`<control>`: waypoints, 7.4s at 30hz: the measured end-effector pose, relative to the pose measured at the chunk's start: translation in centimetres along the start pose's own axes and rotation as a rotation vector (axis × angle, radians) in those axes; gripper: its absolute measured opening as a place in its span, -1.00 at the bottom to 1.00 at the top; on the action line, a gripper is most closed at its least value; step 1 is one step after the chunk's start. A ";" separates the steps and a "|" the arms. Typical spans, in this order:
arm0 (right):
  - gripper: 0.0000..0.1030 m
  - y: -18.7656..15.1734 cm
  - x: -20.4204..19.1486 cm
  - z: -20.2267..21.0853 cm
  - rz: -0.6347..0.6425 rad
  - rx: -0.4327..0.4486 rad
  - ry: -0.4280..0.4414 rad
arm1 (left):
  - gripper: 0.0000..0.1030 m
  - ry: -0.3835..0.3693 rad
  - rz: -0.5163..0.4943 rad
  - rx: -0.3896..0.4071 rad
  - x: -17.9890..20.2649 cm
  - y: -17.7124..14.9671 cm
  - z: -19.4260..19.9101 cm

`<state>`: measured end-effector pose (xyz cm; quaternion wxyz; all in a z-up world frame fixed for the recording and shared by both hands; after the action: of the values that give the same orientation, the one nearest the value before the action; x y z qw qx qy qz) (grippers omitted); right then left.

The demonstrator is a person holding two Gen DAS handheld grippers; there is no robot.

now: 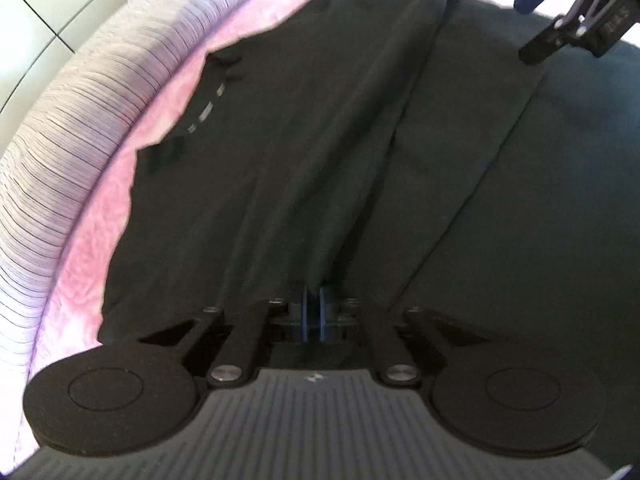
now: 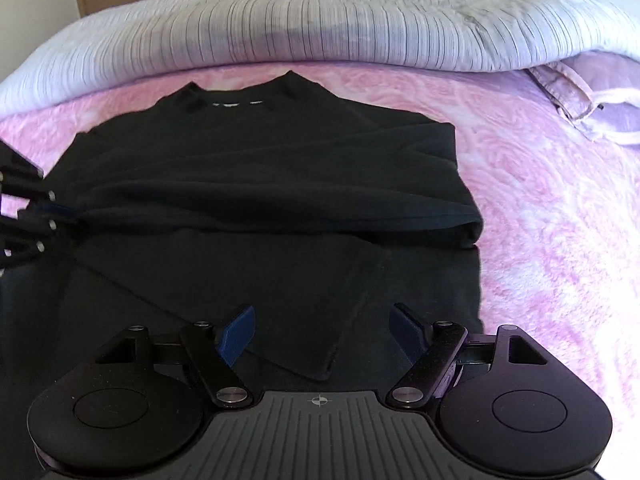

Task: Fold clothes

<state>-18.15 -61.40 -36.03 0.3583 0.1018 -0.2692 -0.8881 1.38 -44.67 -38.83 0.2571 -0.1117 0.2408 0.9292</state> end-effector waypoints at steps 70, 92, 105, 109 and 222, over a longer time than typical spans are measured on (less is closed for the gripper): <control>0.50 -6.7 -7.9 23.4 -0.087 -0.260 -0.071 | 0.33 -0.088 0.537 -0.014 3.2 -7.1 24.1; 0.50 -24.1 -3.9 17.6 0.879 -0.238 -0.010 | 0.36 0.210 -0.220 -0.233 30.8 -12.6 16.5; 0.50 -28.7 -6.1 14.4 0.998 0.007 -0.060 | 0.43 0.294 -0.320 -0.040 30.4 -14.1 14.6; 0.51 -30.5 -5.9 14.3 1.061 0.166 -0.123 | 0.35 0.308 -0.337 0.020 30.2 -14.8 14.9; 0.45 -7.6 3.5 7.5 0.194 0.198 -0.163 | -0.10 -0.165 0.749 0.182 -8.7 -16.6 9.0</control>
<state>-27.93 -56.25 -33.89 0.4077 0.0376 -0.3924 -0.8237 16.76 -31.32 -34.70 -0.0722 0.0823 0.3248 0.9394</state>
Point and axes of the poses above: each gripper's, at about its wrist camera, not at the fingertips, and z roughly against the way its jaws point, x to its right, y to its top, the point moved 5 cm from there along -z, roughly the way its jaws point, and after that the axes turned 2 degrees about -x, right-handed, at the moved point
